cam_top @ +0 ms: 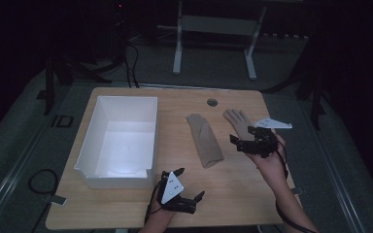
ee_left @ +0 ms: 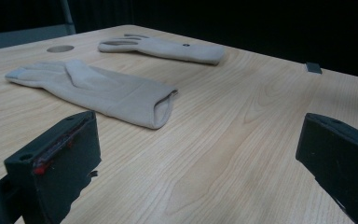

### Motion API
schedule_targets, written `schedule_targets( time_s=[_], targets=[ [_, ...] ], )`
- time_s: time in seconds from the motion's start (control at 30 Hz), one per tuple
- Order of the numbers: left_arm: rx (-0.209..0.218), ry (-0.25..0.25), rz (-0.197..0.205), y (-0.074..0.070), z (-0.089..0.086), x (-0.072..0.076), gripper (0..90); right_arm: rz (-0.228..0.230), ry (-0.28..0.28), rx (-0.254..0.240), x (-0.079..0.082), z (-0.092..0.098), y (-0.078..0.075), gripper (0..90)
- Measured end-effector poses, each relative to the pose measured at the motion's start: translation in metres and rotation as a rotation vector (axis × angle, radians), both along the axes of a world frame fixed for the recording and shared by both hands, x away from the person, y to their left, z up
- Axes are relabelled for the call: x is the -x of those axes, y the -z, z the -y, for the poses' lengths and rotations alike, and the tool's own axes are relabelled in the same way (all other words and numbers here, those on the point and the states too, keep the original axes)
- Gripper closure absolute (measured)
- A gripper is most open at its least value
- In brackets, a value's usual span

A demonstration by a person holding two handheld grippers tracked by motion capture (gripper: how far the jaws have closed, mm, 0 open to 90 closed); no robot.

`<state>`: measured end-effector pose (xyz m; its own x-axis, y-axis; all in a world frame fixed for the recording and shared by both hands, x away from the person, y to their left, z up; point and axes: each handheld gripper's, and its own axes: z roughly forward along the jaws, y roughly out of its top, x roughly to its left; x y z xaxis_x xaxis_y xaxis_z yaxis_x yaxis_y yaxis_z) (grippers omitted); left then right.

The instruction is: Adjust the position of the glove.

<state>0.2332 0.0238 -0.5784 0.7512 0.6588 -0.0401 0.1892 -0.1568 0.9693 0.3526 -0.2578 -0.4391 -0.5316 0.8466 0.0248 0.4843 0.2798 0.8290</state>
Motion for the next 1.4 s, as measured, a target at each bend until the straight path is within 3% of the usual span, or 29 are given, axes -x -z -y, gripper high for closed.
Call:
schedule_targets(
  time_s=[0.37,0.57,1.13,1.4],
  targets=[
    [0.0,0.006,-0.001,0.0,0.0,0.0,0.1,-0.026,-0.075,0.027,-0.023,-0.035,0.028,26.3],
    [-0.001,0.009,0.0,0.0,0.0,0.0,0.1,-0.04,-0.09,0.032,-0.037,-0.051,0.043,31.2],
    [0.01,0.012,-0.008,0.0,-0.001,0.0,0.1,-0.121,-0.052,0.098,-0.08,-0.073,0.08,39.0],
    [0.013,0.014,-0.01,0.0,-0.001,0.0,0.1,-0.161,-0.032,0.115,-0.092,-0.08,0.101,41.1]
  ],
)
